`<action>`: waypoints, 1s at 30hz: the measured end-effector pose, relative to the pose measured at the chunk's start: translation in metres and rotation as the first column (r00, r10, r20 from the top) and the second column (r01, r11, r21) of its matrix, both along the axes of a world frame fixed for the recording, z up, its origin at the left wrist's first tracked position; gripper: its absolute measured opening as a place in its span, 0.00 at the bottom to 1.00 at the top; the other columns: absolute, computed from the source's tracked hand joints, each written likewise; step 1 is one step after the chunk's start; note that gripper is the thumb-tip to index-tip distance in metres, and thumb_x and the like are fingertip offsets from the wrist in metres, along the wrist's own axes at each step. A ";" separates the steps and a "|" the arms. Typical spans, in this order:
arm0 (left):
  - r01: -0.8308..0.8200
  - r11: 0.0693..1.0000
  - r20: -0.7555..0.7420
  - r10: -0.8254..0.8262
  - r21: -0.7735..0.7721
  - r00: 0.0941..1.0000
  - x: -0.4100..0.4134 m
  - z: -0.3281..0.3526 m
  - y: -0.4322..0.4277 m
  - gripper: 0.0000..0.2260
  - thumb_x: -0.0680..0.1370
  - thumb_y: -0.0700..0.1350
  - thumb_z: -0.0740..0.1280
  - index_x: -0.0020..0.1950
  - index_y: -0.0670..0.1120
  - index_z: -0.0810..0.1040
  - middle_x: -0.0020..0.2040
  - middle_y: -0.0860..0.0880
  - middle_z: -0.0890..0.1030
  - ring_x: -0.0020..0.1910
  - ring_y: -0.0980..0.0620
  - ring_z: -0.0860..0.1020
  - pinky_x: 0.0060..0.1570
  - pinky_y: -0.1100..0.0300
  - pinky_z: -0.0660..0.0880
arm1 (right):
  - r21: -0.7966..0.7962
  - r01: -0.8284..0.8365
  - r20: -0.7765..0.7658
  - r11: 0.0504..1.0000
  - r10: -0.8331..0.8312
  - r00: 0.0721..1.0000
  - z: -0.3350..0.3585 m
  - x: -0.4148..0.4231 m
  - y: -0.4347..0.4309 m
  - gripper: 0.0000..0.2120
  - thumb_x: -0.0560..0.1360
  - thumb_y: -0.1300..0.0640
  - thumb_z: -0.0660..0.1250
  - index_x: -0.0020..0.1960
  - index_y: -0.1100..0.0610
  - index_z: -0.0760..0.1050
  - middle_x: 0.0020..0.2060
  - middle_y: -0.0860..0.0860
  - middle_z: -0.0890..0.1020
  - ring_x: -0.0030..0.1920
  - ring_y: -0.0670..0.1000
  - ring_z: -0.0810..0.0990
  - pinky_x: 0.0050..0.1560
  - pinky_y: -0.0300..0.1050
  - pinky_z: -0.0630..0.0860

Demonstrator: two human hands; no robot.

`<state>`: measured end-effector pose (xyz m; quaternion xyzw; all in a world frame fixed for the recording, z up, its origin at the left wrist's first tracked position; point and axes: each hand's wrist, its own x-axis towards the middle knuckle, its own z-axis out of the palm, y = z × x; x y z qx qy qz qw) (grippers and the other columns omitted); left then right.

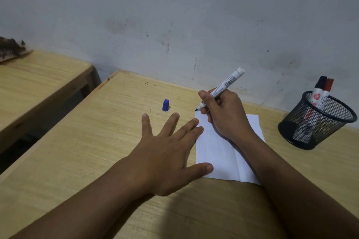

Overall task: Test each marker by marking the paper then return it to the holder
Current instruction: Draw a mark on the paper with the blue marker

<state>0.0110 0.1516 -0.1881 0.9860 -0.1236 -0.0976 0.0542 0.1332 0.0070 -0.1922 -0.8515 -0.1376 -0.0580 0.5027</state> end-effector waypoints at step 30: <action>-0.294 0.903 0.404 0.407 -0.315 0.819 0.023 0.006 0.023 0.26 0.78 0.62 0.58 0.75 0.57 0.63 0.73 0.52 0.66 0.72 0.48 0.62 0.72 0.37 0.53 | 0.267 0.030 0.025 0.963 -0.038 0.999 0.056 -0.047 -0.025 0.17 0.79 0.49 0.67 0.43 0.63 0.80 0.30 0.52 0.83 0.25 0.48 0.78 0.24 0.36 0.72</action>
